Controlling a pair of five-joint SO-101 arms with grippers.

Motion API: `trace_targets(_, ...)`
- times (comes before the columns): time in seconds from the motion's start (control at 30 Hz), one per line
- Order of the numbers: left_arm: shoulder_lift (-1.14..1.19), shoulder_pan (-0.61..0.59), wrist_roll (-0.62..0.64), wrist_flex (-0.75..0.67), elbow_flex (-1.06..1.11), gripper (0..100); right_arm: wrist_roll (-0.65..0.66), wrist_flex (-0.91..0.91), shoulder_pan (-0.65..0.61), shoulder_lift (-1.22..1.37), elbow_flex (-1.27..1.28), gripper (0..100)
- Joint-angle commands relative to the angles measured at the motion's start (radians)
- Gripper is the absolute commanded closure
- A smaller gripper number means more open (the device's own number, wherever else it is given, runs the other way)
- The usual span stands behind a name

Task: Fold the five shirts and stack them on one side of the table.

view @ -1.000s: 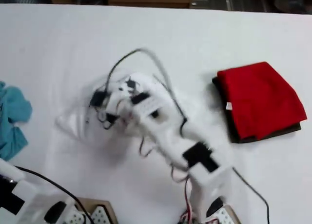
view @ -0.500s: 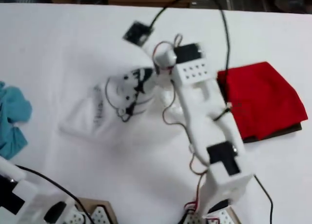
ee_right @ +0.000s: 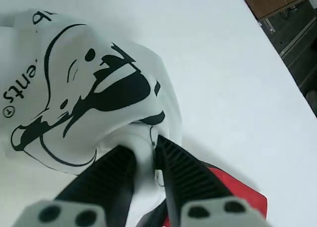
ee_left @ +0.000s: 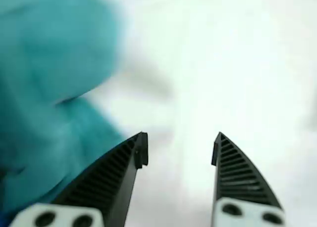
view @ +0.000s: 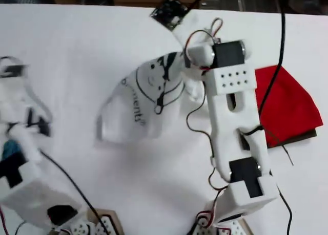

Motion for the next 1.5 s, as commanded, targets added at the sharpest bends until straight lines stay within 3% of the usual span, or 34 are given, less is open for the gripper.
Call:
trace_targets(0.0,0.051,0.255,-0.005,-0.011,0.004,77,0.009,0.013,-0.015,-0.070,-0.049,97.6)
trace_targets(0.1,0.094,0.459,0.000,0.000,0.001,77,0.009,0.031,0.008,-0.070,-0.051,97.6)
trace_targets(0.2,0.092,0.559,0.025,0.015,-0.008,76,0.011,0.035,0.067,-0.070,-0.051,97.5)
trace_targets(0.37,0.092,0.575,0.041,0.044,-0.070,76,0.074,0.038,0.156,-0.064,-0.044,97.5)
trace_targets(0.5,0.092,0.606,-0.089,0.075,-0.079,76,0.094,0.038,0.177,-0.068,-0.048,97.5)
trace_targets(0.63,0.074,0.654,-0.253,0.253,-0.196,77,0.095,0.033,0.176,-0.064,-0.044,97.5)
trace_targets(0.73,0.052,0.669,-0.252,0.307,-0.260,77,0.095,0.030,0.171,-0.062,-0.046,97.5)
trace_targets(0.87,0.055,0.671,-0.184,0.275,-0.259,77,0.095,0.030,0.170,-0.062,-0.049,97.5)
trace_targets(1.07,0.057,0.672,-0.307,0.253,-0.259,76,0.095,0.015,0.170,-0.062,-0.049,97.5)
trace_targets(1.23,0.058,0.694,-0.311,0.230,-0.255,76,0.095,0.008,0.174,-0.062,-0.044,97.5)
trace_targets(1.47,0.055,0.802,-0.318,0.077,0.001,77,0.095,0.008,0.176,-0.061,-0.044,97.5)
